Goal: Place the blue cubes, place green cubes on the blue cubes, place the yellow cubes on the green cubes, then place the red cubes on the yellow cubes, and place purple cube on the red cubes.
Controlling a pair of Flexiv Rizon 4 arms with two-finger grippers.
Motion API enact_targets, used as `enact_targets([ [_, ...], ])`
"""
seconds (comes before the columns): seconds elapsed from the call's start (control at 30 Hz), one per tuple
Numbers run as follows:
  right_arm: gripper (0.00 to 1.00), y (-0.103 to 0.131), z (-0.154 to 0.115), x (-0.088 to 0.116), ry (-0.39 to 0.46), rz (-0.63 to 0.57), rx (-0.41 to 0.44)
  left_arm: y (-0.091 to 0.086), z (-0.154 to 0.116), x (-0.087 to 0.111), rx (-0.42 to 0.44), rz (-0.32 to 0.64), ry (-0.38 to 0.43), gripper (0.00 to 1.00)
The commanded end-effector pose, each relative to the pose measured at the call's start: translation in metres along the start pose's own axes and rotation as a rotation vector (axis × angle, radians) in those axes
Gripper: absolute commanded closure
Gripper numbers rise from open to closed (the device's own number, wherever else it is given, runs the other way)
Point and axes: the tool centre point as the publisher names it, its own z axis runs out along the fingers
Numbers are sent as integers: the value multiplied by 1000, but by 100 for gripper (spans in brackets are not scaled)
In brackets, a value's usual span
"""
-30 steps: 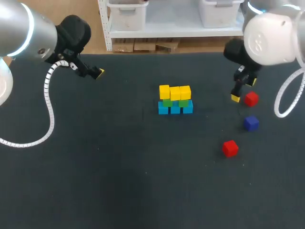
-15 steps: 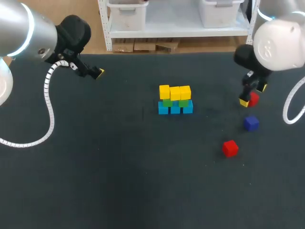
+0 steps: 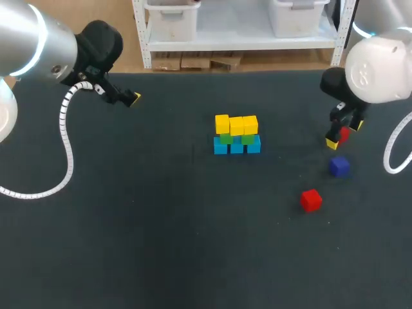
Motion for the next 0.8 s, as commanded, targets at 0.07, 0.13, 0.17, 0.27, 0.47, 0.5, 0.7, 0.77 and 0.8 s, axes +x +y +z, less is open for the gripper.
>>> enact_targets([
  [0.07, 36, -2, 4, -7, 12, -2, -6, 2, 0, 1, 7, 4, -4, 0],
  [0.13, 51, -1, 5, -9, 16, -4, -6, 2, 0, 1, 7, 4, -4, 0],
  [0.17, 52, -1, 5, -9, 19, -5, -4, 2, 0, 1, 7, 4, -4, 0],
  [0.27, 60, -1, 6, -9, 11, -2, -11, 2, 0, 1, 7, 4, -4, 0],
  [0.47, 83, -2, 5, -9, 14, 1, -9, 2, 0, 1, 7, 4, -4, 0],
  [0.5, 87, -1, 4, -9, 14, -3, -7, 2, 0, 1, 7, 4, -4, 0],
  [0.7, 99, 0, -10, -12, 5, -50, 32, 2, 0, 1, 7, 4, -4, 0],
  [0.77, 100, 1, -17, -15, -2, -79, 55, 2, 0, 1, 7, 4, -4, 0],
  [0.8, 100, 2, -22, -16, -12, -95, 58, 2, 0, 1, 7, 4, -4, 0],
])
